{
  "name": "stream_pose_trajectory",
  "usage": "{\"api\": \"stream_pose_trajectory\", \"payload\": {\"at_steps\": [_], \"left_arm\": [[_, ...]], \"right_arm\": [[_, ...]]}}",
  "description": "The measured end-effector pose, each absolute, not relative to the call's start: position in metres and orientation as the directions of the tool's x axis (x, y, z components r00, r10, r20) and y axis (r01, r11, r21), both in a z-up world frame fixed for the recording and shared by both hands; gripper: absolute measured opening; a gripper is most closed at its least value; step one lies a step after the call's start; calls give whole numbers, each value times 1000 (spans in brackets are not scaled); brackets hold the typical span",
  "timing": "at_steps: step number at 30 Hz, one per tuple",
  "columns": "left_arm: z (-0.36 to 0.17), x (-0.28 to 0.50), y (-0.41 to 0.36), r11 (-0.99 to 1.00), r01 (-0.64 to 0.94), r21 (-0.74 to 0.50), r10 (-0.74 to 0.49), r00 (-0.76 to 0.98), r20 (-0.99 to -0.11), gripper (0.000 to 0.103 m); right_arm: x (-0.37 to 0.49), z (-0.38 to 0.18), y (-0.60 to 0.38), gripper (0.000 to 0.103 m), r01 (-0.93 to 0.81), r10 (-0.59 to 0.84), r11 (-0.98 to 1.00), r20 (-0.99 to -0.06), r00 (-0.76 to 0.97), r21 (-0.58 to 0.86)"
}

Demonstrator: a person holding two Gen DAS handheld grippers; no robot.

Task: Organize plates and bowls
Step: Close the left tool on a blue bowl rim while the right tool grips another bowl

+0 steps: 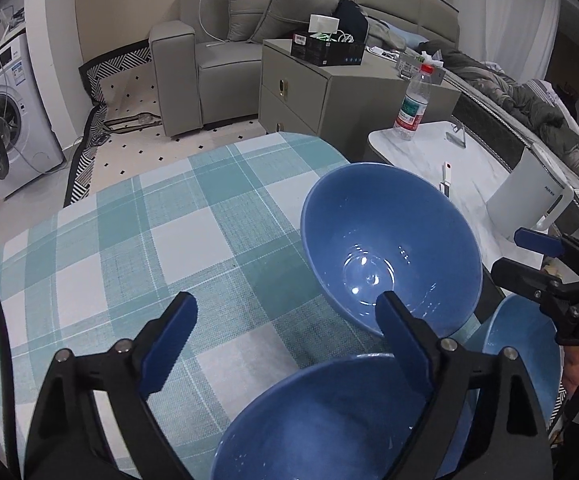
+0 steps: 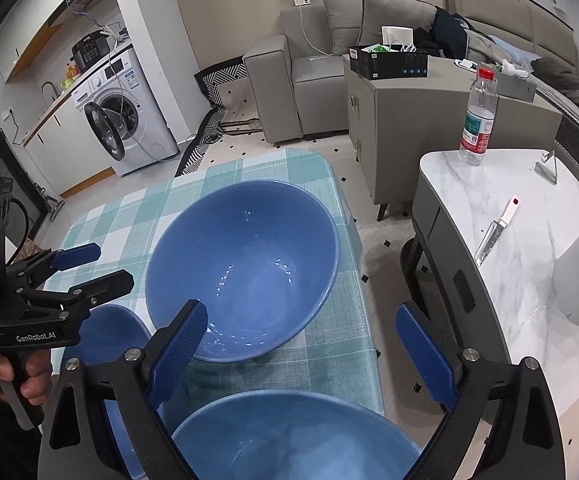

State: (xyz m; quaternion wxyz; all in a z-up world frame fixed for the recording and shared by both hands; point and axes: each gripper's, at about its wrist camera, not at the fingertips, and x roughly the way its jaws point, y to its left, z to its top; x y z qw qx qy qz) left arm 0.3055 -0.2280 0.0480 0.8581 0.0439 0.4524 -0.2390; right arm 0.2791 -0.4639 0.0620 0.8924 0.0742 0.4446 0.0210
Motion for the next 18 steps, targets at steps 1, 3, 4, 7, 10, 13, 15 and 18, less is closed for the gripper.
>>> {"api": "stream_pose_trajectory", "payload": {"at_steps": [1,3,4,7,10,13,15,18], "left_arm": [[46,307,-229,878,454,-152,-380,467,-798,90],[43,309,-232,877,454,-160,-383,456,-804,90],[42,311,-233,877,454,-159,-381,454,-805,89],[38,314,-237,877,454,-157,-375,445,-813,87],[36,317,-239,872,459,-169,-386,434,-814,80],[33,319,-241,870,460,-179,-392,424,-816,77],[31,321,-242,869,460,-184,-392,413,-822,67],[28,323,-244,868,460,-188,-392,402,-828,62]], "right_arm": [[280,60,-465,96,29,105,988,-793,601,153],[283,57,-465,91,30,106,988,-798,593,154],[285,55,-466,88,31,104,988,-802,588,151],[290,50,-467,85,35,103,988,-810,578,150],[294,47,-468,83,30,109,988,-814,571,153],[297,42,-468,77,26,113,988,-819,562,155],[299,39,-468,75,25,116,987,-823,556,156],[302,35,-468,72,19,121,987,-827,549,158]]}}
